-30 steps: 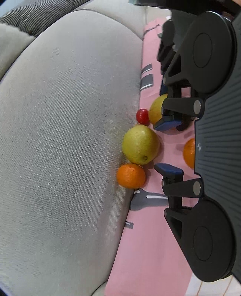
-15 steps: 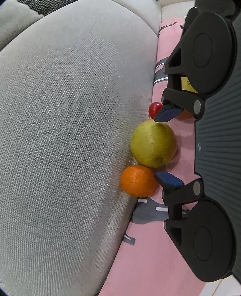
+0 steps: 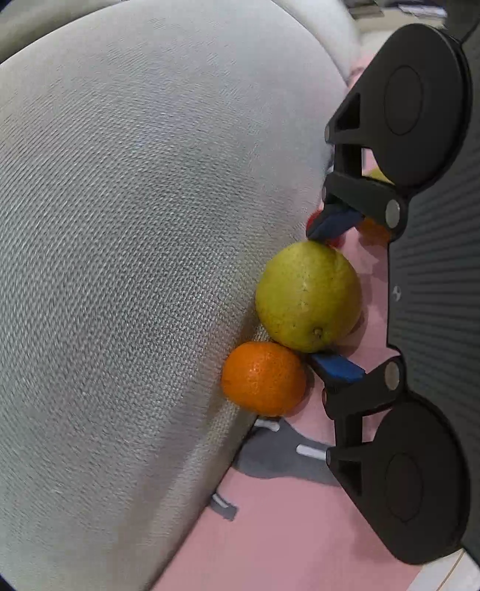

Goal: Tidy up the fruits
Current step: 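Grasp the lemon with the left tool while the right tool grasps a pear, then carry lemon and pear into the green colander and open both tools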

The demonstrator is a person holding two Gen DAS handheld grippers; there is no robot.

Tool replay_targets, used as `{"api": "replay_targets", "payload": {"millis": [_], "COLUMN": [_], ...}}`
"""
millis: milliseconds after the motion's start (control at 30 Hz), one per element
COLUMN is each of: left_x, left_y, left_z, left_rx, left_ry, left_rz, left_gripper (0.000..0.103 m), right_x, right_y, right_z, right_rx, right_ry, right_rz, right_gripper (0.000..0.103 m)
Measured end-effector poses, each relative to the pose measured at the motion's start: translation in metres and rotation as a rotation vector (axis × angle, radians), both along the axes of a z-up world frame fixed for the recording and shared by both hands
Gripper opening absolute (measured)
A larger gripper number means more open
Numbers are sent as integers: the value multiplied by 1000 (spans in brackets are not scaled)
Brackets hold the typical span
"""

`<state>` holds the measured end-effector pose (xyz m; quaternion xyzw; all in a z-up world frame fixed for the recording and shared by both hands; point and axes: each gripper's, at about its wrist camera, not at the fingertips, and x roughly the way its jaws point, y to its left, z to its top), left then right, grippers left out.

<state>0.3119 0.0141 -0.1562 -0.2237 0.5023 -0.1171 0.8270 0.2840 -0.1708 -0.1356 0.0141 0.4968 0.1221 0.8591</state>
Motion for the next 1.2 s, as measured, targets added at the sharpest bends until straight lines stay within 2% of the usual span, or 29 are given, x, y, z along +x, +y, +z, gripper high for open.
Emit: {"api": "replay_targets", "payload": {"millis": [200, 300, 433, 567, 667, 900, 1067, 1200], "left_x": [-3, -7, -14, -22, -33, -63, -92, -112], "left_y": [-7, -8, -6, -6, 2, 34, 39, 36], "left_z": [-1, 6, 14, 29, 39, 86, 112, 122], "left_rx": [3, 41, 23, 56, 50, 25, 17, 54], "left_ry": [6, -5, -9, -34, -37, -100, -130, -142], "left_rz": [18, 1, 0, -11, 14, 49, 50, 28], "left_gripper": [74, 74, 74, 74, 74, 74, 74, 74], "right_x": [3, 1, -3, -10, -15, -39, -62, -86], "right_y": [0, -1, -3, 0, 3, 13, 19, 20], "right_z": [1, 1, 4, 12, 19, 49, 76, 92], "right_rx": [1, 5, 18, 26, 33, 55, 67, 90], "right_ry": [-2, -2, -1, -7, -14, -73, -122, -141], "right_rz": [-5, -7, 0, 14, 28, 53, 84, 91], "right_gripper": [63, 62, 62, 62, 62, 62, 62, 62]}}
